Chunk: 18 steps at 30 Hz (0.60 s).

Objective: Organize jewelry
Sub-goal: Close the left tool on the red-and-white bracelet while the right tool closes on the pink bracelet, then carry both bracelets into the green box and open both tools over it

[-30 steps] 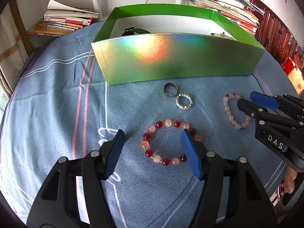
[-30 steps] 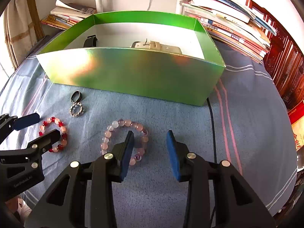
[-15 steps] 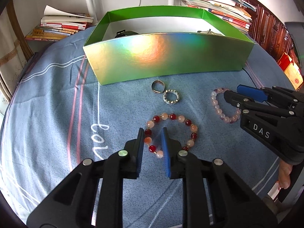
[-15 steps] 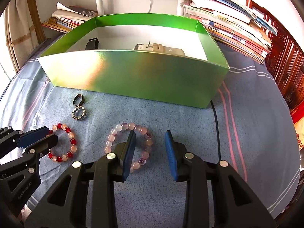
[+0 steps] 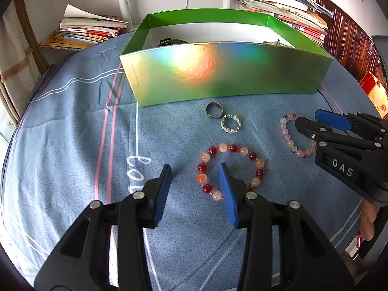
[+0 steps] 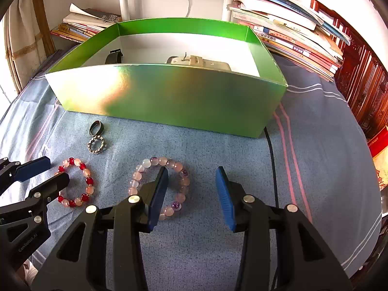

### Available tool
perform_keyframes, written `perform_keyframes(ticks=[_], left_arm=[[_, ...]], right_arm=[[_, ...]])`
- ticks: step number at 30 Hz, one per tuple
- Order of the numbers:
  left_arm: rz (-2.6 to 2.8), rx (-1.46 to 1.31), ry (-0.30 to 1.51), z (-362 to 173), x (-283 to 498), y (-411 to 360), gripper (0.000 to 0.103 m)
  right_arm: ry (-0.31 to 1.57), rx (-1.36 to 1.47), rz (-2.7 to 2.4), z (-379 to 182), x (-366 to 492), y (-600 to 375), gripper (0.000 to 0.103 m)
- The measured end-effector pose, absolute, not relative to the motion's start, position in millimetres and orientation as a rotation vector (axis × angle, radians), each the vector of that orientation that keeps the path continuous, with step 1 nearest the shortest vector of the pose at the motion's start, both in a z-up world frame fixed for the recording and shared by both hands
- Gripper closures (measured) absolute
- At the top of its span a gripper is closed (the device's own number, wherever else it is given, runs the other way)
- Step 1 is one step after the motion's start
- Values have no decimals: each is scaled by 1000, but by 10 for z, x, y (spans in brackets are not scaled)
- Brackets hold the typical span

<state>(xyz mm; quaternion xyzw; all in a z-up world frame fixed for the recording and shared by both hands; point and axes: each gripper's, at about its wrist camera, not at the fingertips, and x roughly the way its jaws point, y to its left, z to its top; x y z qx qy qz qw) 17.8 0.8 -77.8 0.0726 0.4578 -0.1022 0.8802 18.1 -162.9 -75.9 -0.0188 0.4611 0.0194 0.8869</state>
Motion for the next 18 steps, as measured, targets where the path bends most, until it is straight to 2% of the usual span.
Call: perform_keyframes(ticks=[5, 9, 11, 13, 18], left_arm=[[-223, 165, 944, -782, 156, -24, 71], [-236, 166, 941, -781, 142, -46, 77], [-250, 167, 944, -777, 132, -60, 88], [-261, 174, 951, -774, 124, -80, 94], [-269, 148, 975, -760, 156, -40, 95]], right_arm=[[954, -43, 61, -752, 167, -1586, 73], [949, -54, 92, -747, 148, -1525, 93], [946, -61, 112, -745, 130, -1474, 93], [949, -54, 127, -740, 127, -1470, 95], [946, -33, 134, -684, 127, -1498, 95]])
